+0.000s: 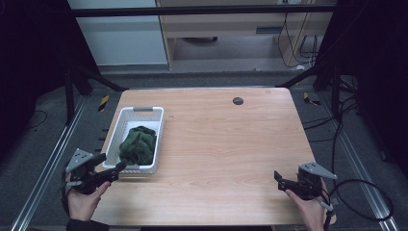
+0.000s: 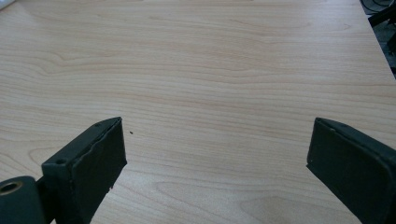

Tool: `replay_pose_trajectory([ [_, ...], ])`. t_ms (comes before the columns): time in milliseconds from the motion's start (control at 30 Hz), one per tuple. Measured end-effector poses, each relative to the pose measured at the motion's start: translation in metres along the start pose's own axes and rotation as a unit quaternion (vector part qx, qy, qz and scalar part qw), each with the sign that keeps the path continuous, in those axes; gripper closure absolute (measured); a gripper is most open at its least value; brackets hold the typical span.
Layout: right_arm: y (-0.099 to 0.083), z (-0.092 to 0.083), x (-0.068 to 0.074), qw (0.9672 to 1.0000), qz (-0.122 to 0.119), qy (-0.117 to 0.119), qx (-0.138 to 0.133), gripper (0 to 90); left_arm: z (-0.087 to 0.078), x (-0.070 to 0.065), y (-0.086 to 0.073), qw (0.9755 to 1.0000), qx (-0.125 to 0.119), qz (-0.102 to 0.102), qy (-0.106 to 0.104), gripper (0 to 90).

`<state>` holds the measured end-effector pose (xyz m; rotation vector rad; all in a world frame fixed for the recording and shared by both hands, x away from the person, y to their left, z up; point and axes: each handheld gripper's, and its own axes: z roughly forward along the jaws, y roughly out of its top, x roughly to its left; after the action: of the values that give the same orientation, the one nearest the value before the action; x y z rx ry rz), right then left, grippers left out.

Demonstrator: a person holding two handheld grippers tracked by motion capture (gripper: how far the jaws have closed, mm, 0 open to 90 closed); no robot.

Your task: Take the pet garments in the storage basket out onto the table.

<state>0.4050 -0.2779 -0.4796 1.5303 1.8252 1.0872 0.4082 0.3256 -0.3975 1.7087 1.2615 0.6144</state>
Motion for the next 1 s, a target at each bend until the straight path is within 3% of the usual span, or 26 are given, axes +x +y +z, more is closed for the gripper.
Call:
replay_pose_trajectory([
  [467, 0.0, 0.003, 0.002, 0.9999, -0.011, -0.001, 0.008, 4.7, 0.022, -0.007, 0.024, 0.9989, 0.029, 0.038, 0.001, 16.1],
  [1000, 0.001, 0.005, 0.004, 0.9997, -0.023, 0.002, 0.007, 4.8, 0.045, 0.0, 0.05, 0.9982, 0.048, 0.035, 0.01, 15.2],
])
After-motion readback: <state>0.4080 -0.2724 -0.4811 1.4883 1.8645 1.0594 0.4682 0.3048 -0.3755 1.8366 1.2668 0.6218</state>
